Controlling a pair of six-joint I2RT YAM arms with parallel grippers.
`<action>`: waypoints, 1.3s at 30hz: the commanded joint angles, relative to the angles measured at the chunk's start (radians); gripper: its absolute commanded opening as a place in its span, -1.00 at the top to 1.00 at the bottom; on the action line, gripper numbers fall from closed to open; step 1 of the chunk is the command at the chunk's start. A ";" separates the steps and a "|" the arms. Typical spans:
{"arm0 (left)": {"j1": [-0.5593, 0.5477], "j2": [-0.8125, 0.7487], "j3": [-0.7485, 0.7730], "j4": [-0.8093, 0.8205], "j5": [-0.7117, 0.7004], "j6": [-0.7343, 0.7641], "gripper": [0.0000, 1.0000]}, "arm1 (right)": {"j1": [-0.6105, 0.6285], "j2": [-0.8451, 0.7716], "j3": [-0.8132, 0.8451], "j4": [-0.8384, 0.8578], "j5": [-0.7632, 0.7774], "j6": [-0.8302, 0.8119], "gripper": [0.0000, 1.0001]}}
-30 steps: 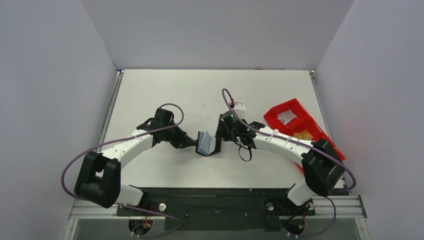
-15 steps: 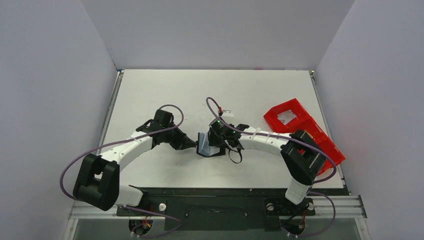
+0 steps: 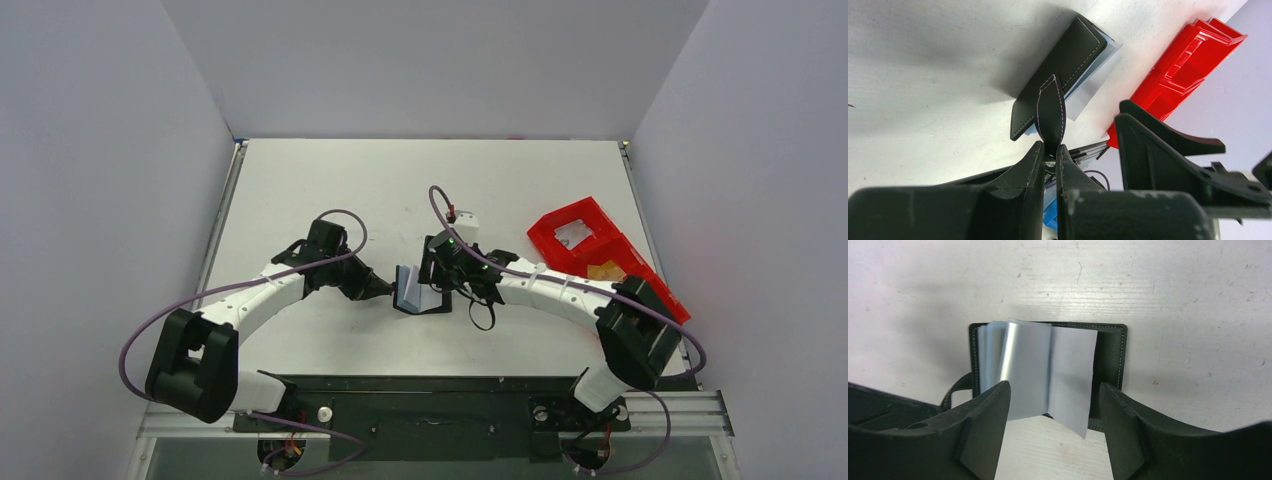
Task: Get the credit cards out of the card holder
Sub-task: Open the card holder at the center of the board, then remove the credit card from the card holder.
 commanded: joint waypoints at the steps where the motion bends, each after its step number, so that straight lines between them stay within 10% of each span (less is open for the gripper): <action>1: -0.006 -0.032 0.001 0.030 -0.005 -0.006 1.00 | 0.017 -0.053 0.047 0.032 0.034 -0.006 -0.19; 21: -0.008 -0.031 -0.010 0.036 -0.004 -0.008 1.00 | 0.020 0.165 0.118 0.058 -0.056 -0.004 -0.14; 39: -0.006 -0.033 -0.028 0.010 -0.030 0.020 1.00 | -0.045 0.100 -0.016 0.066 -0.023 0.004 0.45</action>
